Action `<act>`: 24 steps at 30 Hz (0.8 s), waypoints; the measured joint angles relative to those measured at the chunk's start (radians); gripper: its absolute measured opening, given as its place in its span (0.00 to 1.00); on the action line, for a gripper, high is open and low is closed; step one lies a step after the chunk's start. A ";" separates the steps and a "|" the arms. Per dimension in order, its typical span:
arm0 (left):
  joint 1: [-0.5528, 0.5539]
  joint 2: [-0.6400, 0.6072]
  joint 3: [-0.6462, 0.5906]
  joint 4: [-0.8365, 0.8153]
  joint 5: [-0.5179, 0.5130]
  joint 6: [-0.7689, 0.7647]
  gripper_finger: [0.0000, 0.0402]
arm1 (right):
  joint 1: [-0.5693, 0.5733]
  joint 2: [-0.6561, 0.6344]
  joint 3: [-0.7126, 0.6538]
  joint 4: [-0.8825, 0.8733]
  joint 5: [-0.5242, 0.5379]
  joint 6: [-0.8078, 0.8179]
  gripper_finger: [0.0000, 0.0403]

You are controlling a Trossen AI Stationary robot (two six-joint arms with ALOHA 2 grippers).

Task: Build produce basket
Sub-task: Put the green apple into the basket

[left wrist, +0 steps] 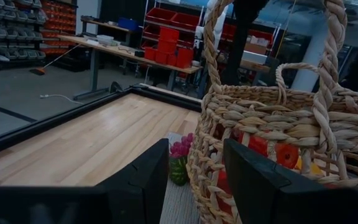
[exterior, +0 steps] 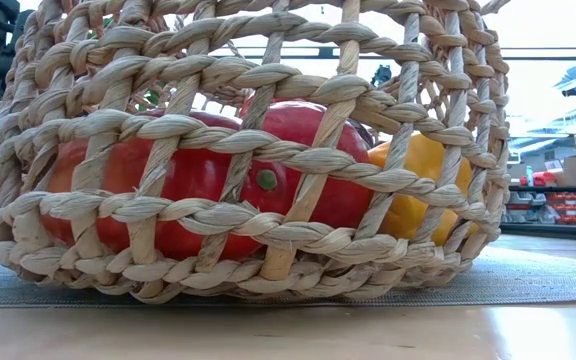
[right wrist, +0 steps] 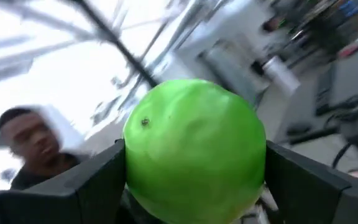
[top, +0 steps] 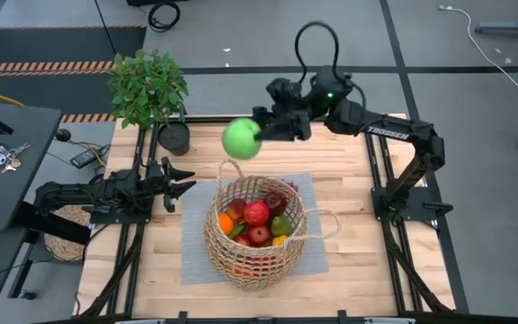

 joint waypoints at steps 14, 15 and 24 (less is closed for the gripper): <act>0.000 0.000 0.000 0.000 0.000 0.000 0.40 | 0.140 -0.056 0.000 -0.683 0.435 -0.112 0.86; 0.000 0.000 0.000 0.000 0.000 0.000 0.40 | 0.141 -0.053 0.000 -0.748 0.435 -0.129 0.86; 0.000 0.001 0.000 0.003 0.000 0.000 0.40 | 0.152 0.031 -0.014 -1.041 0.506 -0.427 0.86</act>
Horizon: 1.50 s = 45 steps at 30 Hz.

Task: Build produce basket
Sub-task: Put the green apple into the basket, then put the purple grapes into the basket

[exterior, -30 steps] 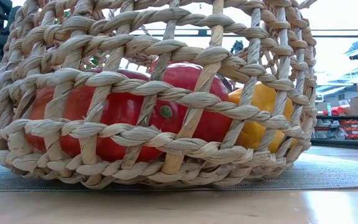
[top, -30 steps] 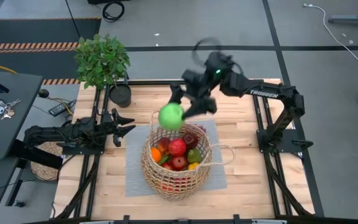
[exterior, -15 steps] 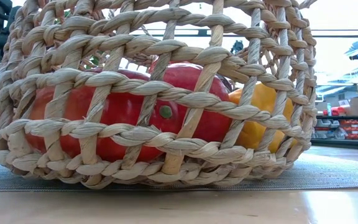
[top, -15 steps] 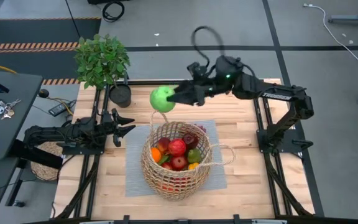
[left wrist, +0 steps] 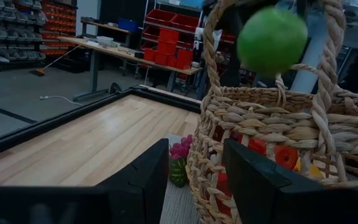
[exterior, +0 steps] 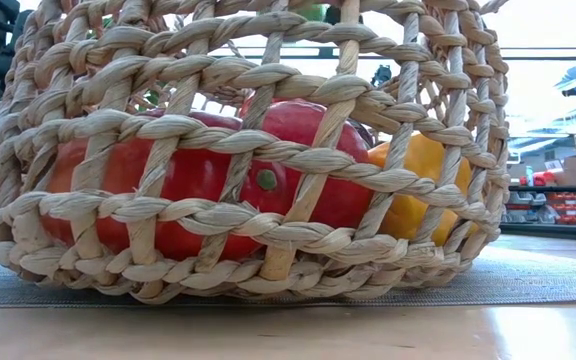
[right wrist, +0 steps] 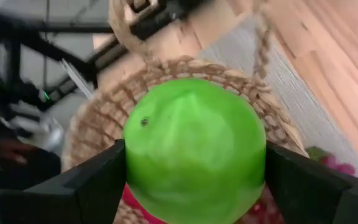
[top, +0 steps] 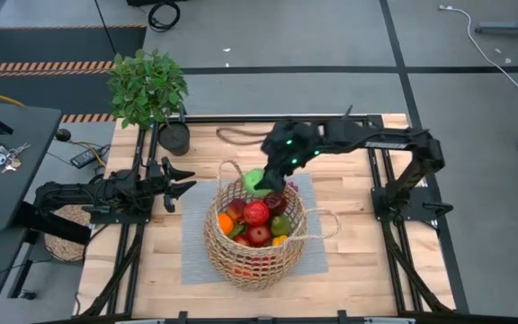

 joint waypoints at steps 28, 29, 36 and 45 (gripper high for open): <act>0.000 0.008 0.000 -0.003 0.000 0.000 0.40 | 0.005 0.270 -0.001 0.149 -0.121 -0.303 0.97; 0.000 0.008 0.000 -0.003 0.001 0.000 0.40 | 0.004 0.261 -0.001 0.150 -0.126 -0.300 0.97; 0.000 0.008 0.000 -0.003 0.000 0.000 0.40 | -0.010 0.154 -0.001 0.102 -0.111 -0.261 0.96; 0.000 0.008 0.000 -0.003 0.000 0.000 0.40 | -0.117 0.016 0.001 -0.016 0.124 -0.309 0.95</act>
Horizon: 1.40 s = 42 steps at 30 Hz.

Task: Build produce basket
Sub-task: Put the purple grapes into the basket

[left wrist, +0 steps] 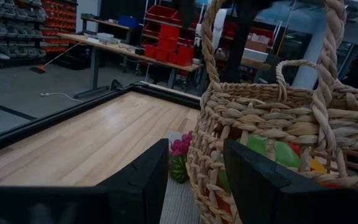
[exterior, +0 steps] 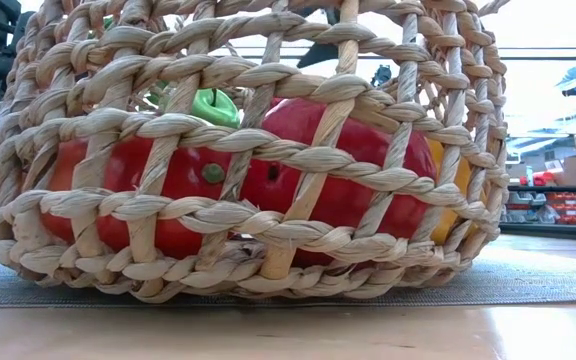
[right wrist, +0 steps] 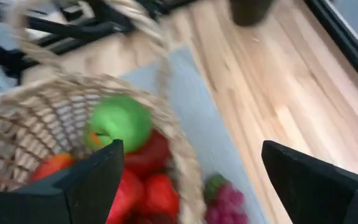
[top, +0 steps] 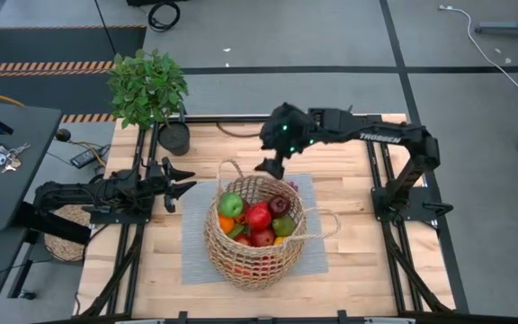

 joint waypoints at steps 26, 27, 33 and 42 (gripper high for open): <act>0.000 0.000 0.000 0.000 0.000 0.000 0.40 | -0.222 0.001 -0.510 -0.023 -0.298 -0.479 0.89; 0.000 0.000 0.000 0.000 0.000 0.000 0.40 | -0.218 0.001 -0.523 0.016 -0.298 -0.480 0.89; 0.000 0.000 0.000 0.000 0.000 0.000 0.40 | -0.189 0.001 -0.616 0.246 -0.312 -0.477 0.89; 0.000 0.000 0.000 0.000 0.000 0.000 0.40 | -0.183 0.001 -0.731 0.366 -0.335 -0.474 0.89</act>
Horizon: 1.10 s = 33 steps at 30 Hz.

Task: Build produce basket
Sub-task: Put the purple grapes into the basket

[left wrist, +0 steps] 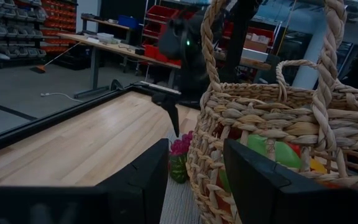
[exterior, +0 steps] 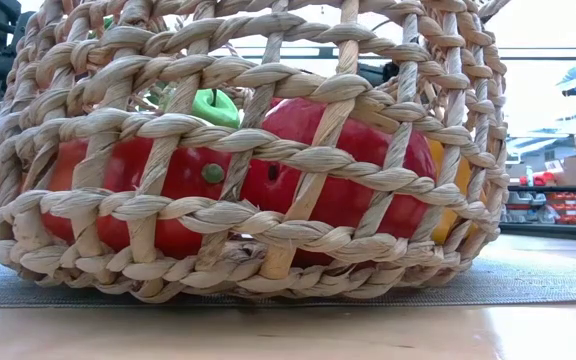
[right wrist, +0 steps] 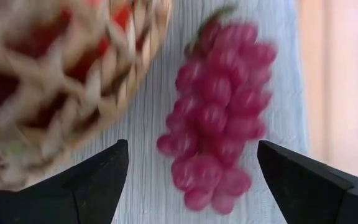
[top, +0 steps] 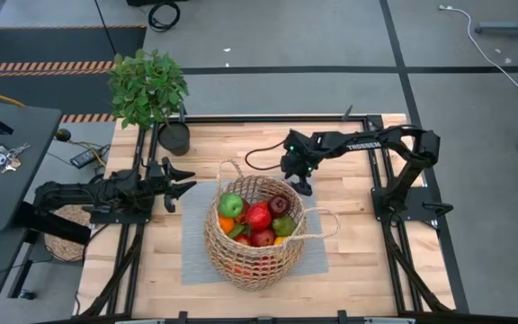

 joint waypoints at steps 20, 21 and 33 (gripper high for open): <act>0.000 0.000 0.000 0.000 0.000 0.000 0.40 | 0.026 0.000 -0.259 0.523 0.144 0.036 0.86; 0.000 0.000 0.000 0.000 0.000 0.000 0.40 | 0.026 0.000 -0.260 0.523 0.147 0.038 0.86; 0.000 0.000 0.000 0.000 0.000 0.000 0.40 | 0.026 0.000 -0.260 0.528 0.141 0.114 0.63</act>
